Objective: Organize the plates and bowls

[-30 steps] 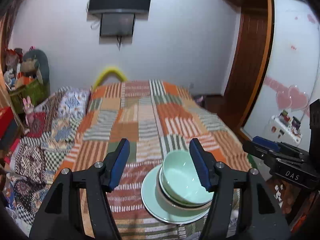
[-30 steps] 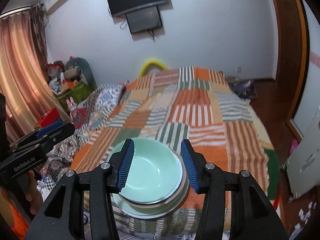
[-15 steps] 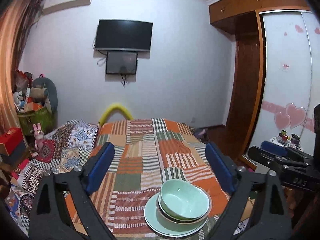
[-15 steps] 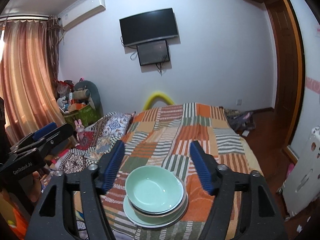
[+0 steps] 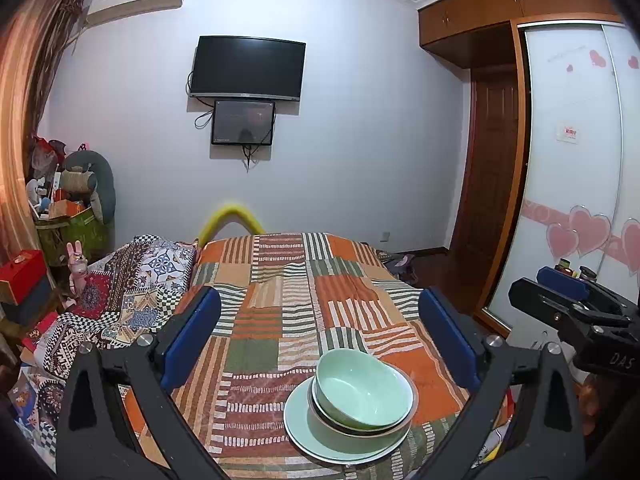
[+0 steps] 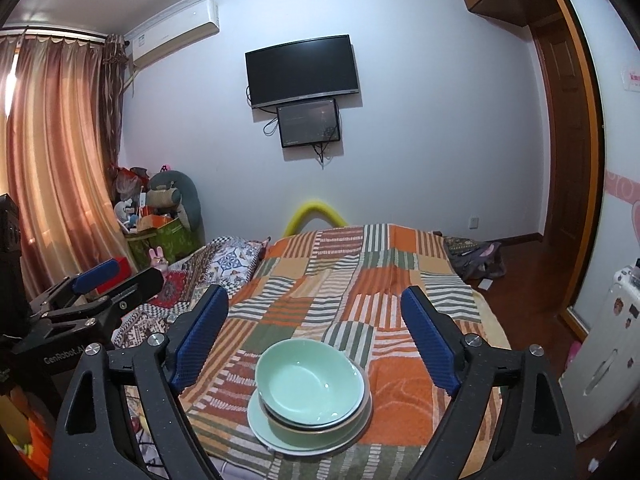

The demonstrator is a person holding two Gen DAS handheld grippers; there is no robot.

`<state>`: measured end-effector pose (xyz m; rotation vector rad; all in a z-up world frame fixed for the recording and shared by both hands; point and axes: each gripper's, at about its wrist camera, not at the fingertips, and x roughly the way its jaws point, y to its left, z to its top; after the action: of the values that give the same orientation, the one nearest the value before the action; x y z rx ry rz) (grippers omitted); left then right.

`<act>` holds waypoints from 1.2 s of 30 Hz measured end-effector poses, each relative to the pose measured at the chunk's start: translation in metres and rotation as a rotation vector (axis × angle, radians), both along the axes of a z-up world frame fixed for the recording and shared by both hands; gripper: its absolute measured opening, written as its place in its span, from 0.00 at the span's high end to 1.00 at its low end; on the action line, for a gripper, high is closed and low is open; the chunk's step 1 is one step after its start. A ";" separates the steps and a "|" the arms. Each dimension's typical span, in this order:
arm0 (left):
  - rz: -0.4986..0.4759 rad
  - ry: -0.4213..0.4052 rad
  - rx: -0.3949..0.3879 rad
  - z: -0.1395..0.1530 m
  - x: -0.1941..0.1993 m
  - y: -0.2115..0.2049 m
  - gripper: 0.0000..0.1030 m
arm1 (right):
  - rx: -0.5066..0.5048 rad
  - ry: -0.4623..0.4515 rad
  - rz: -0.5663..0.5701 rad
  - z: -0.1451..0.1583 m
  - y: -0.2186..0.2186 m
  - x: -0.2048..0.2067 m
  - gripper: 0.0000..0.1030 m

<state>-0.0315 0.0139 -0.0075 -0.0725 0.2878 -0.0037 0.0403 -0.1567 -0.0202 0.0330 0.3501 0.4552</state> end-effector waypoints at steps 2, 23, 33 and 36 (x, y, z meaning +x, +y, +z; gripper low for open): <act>-0.001 0.000 0.001 0.000 0.000 0.000 0.02 | 0.002 -0.001 0.000 0.000 -0.002 -0.001 0.16; 0.003 -0.002 0.008 -0.003 -0.002 -0.003 0.01 | 0.004 0.003 0.007 0.000 -0.005 -0.008 0.15; -0.004 0.001 0.004 -0.005 -0.002 -0.003 0.01 | 0.002 0.005 0.006 0.001 -0.004 -0.010 0.15; -0.006 0.003 0.002 -0.004 -0.002 -0.002 0.00 | 0.002 0.006 0.005 0.001 -0.004 -0.009 0.15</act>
<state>-0.0334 0.0121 -0.0113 -0.0700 0.2906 -0.0096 0.0308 -0.1611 -0.0190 0.0351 0.3560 0.4609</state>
